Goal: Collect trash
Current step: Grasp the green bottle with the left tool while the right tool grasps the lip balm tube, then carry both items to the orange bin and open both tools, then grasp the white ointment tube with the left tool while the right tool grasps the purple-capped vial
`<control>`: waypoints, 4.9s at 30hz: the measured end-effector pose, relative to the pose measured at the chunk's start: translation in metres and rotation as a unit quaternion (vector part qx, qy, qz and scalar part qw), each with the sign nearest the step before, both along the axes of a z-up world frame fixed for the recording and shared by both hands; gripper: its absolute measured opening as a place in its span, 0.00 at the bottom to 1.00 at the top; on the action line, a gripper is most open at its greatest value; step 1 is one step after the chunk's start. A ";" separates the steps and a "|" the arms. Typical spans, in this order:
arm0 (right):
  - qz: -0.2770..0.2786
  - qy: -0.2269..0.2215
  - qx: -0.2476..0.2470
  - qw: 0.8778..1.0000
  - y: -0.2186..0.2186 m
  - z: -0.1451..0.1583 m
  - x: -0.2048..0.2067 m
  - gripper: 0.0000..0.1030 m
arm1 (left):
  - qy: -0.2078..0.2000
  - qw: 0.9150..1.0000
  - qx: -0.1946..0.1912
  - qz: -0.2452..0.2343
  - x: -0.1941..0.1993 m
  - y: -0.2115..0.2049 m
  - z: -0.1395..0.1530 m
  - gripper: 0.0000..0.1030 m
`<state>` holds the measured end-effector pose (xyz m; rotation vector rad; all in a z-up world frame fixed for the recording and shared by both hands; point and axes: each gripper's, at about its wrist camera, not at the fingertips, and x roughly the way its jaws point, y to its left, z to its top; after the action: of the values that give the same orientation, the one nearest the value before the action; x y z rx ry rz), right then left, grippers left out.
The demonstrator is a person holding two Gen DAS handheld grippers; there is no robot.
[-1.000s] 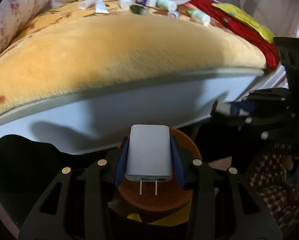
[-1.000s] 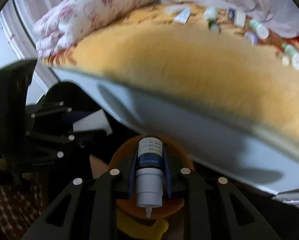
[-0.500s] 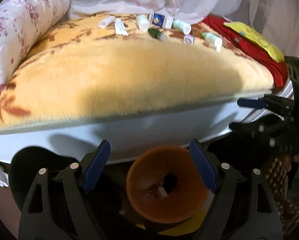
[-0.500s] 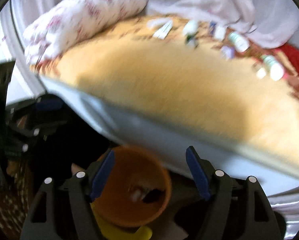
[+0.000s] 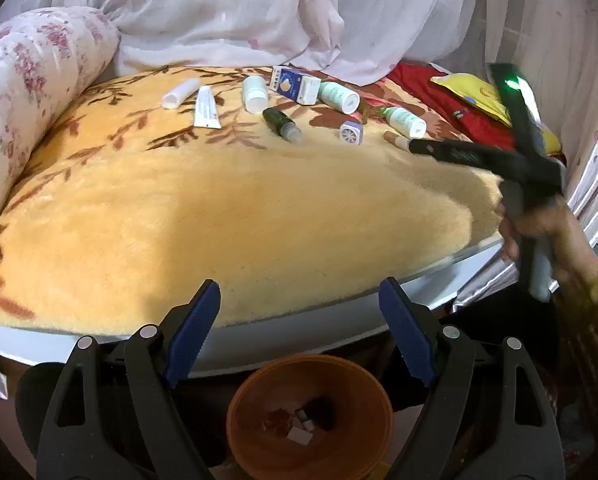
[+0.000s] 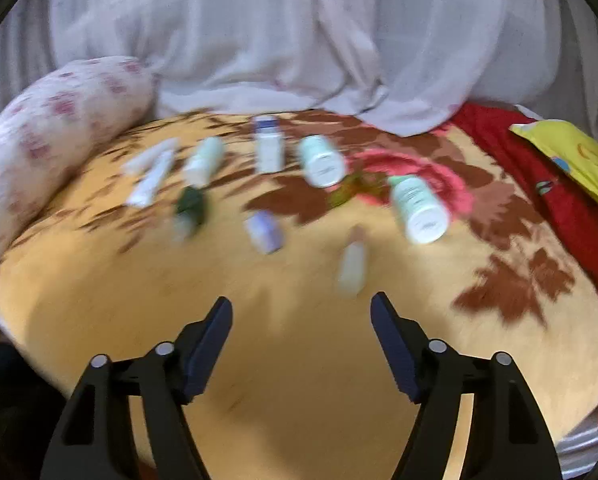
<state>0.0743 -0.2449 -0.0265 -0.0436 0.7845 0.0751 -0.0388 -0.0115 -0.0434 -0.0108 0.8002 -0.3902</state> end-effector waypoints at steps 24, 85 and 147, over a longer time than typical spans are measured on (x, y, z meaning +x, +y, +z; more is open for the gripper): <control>-0.016 0.041 0.010 0.999 -0.010 -0.008 0.042 0.17 | -0.009 1.000 -0.007 0.028 0.067 -0.017 0.016 0.77; 0.162 0.008 0.058 0.985 0.077 0.024 -0.124 0.17 | 0.046 0.999 -0.009 0.006 0.034 0.005 0.029 0.32; 0.072 0.069 -0.019 0.995 0.056 -0.006 0.083 0.19 | 0.021 0.992 -0.022 0.120 0.178 0.034 0.033 0.84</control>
<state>0.1572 -0.1886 -0.0321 -0.1325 0.9195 0.2021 0.1392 0.0227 -0.0102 -0.1548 0.8206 -0.1793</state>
